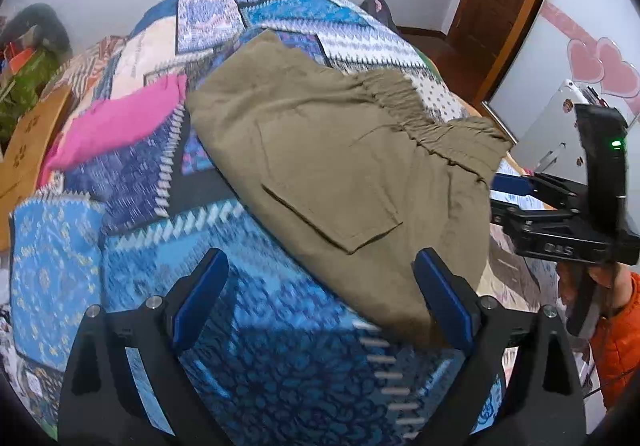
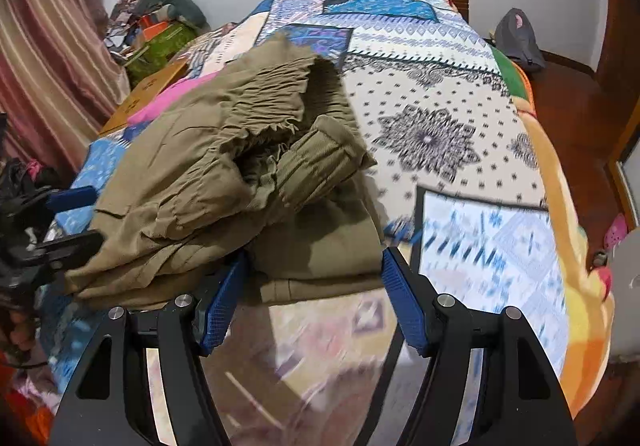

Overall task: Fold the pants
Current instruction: 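Lower the folded khaki pants onto the quilt and open both grippers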

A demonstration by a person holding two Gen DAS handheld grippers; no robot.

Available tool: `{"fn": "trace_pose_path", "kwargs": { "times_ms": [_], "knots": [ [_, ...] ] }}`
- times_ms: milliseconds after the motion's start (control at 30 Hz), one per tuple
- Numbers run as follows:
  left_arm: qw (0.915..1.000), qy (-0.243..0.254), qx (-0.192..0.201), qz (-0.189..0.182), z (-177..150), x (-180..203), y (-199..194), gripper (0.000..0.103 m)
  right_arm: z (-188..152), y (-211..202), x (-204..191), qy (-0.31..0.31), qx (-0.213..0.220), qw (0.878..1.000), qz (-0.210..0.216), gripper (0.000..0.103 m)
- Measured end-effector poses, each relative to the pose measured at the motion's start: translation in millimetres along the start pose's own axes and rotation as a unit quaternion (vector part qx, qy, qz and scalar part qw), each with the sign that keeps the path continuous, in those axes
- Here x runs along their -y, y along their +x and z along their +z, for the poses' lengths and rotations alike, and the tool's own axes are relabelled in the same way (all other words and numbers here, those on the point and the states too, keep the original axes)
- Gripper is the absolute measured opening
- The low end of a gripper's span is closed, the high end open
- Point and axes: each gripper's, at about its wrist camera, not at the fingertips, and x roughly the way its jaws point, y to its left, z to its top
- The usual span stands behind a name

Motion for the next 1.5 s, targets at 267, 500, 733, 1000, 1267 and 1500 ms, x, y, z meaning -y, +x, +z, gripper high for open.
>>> {"fn": "trace_pose_path", "kwargs": {
  "times_ms": [267, 500, 733, 1000, 1267, 1500],
  "knots": [
    [0.9960, -0.015, 0.039, 0.079, 44, -58, 0, 0.095, 11, 6, 15, 0.014, 0.010, 0.999, -0.033, 0.065],
    [0.9960, -0.038, 0.001, 0.080, 80, -110, 47, 0.094, 5, -26, 14, 0.037, 0.028, 0.998, -0.033, 0.065],
    [0.9966, -0.049, -0.024, 0.062, 97, -113, 90, 0.085, 12, -46, -14, 0.040, 0.062, 0.997, -0.017, 0.065],
    [0.9968, -0.019, -0.017, 0.075, 85, -105, 108, 0.086, 9, -7, -48, 0.041, 0.023, 0.998, 0.033, 0.066],
    [0.9958, -0.030, -0.020, 0.084, 78, -112, 104, 0.087, 10, 6, -37, -0.008, 0.013, 1.000, 0.015, 0.066],
    [0.9945, -0.022, -0.015, 0.101, 69, -97, 95, 0.087, 32, 26, -2, -0.037, -0.002, 0.999, -0.030, 0.066]
  ]
}}
